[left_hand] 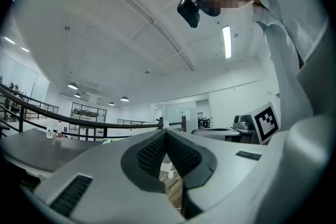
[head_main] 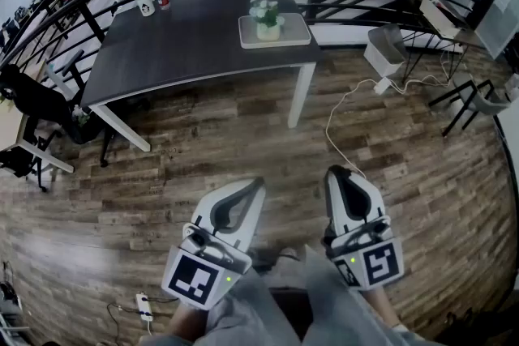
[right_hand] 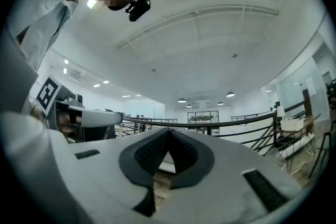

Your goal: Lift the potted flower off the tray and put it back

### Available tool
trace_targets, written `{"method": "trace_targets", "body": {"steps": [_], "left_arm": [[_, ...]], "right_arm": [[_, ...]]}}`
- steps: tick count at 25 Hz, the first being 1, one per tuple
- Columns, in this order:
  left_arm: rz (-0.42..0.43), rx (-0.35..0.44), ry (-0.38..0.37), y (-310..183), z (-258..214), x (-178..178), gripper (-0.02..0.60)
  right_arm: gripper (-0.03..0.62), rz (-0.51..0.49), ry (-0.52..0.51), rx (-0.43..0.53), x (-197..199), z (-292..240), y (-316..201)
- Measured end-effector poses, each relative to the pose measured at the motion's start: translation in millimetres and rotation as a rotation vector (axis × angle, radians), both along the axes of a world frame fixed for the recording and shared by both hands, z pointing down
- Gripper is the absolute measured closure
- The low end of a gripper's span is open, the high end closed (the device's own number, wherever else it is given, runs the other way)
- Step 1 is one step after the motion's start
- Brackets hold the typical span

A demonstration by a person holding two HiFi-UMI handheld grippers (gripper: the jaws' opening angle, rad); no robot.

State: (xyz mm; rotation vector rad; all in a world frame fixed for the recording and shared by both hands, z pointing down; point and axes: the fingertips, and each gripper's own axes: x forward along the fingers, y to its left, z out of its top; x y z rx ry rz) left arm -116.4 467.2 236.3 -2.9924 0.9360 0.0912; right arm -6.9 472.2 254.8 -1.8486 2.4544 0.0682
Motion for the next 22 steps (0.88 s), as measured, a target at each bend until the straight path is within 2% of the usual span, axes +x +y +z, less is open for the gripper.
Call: {"method": "trace_targets", "body": {"steps": [9, 22], "left_arm": [[0.017, 0.009, 0.007, 6, -2, -5, 0.583], [0.035, 0.008, 0.016, 5, -4, -47, 0.583]], "right_arm": [[0.594, 0.016, 0.018, -0.015, -4, 2, 7], [0.592, 0.079, 0.007, -0.018, -32, -1, 16]]}}
